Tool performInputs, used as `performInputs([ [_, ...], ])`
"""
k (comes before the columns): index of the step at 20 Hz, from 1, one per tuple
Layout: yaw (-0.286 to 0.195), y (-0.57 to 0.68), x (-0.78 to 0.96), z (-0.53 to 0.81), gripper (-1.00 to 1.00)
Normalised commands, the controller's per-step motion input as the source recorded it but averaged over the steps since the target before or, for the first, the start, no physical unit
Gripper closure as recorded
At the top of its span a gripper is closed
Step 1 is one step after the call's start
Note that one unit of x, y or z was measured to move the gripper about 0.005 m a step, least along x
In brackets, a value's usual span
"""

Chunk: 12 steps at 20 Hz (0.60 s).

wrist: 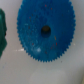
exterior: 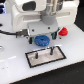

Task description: Insert the blue gear onto the right peg, followed by the red gear

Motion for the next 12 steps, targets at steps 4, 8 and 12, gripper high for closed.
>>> performInputs([
  [4, 0.0, 0.04, -0.19, -0.22, -1.0],
  [8, 0.0, 0.01, -0.26, -0.21, 1.0],
  [12, 0.0, 0.01, -0.3, -0.12, 1.0],
])
